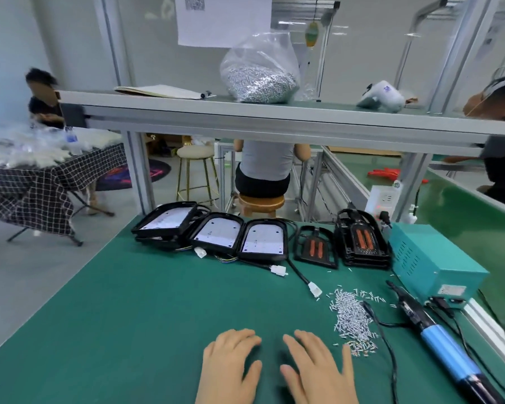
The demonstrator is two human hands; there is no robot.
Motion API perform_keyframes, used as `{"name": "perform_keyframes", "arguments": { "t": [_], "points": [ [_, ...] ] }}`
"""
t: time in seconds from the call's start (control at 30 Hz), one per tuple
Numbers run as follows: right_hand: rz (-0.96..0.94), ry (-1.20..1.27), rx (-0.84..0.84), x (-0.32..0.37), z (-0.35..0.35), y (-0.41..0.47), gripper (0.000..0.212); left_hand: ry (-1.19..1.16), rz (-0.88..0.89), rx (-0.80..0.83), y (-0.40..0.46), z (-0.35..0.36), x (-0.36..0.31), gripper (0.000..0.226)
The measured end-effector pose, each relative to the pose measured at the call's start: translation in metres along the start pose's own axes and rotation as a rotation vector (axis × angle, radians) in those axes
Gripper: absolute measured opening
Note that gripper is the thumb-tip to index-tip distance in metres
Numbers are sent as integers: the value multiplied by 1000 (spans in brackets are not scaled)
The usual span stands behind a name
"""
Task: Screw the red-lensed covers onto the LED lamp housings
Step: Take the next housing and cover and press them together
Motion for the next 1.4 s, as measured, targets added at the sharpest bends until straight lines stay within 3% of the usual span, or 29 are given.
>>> {"name": "perform_keyframes", "arguments": {
  "t": [0.07,0.1,0.17,0.37,0.53,0.77,0.93,0.97,1.1,1.23,1.4],
  "points": [
    [-29,62,91,5,-7,18,44,-24,-42,33,2,-1,2,45],
    [-43,108,141,5,-3,28,41,-30,-42,29,1,-3,2,44],
    [-42,180,200,-2,3,49,48,-23,-38,-11,-2,-6,2,40],
    [98,440,114,-4,-10,131,50,43,-84,-30,6,-9,2,56],
    [254,533,132,-3,-3,178,51,-171,-184,-2,-2,2,9,59],
    [586,722,183,-7,23,214,58,-164,-196,-14,-4,11,16,37],
    [802,1032,191,-16,47,223,29,-174,-102,-6,-1,0,9,43],
    [821,1068,178,-19,50,224,20,-206,-142,73,0,-3,8,46],
    [868,1145,77,-28,52,223,8,-192,-186,12,-1,4,19,59],
    [888,1253,5,-38,49,212,27,-171,-258,74,1,-2,13,45],
    [872,1423,-28,-48,38,188,34,-255,-303,-13,0,0,13,38]
  ]
}}
Point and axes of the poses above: each hand's wrist, its own y-axis towards the middle knuckle, its own z-axis out of the palm, x = y × z, the point moved 3 cm from there along y, towards the middle knuckle, and after that the axes turned 1 degree about -x, right-handed, at the moved point
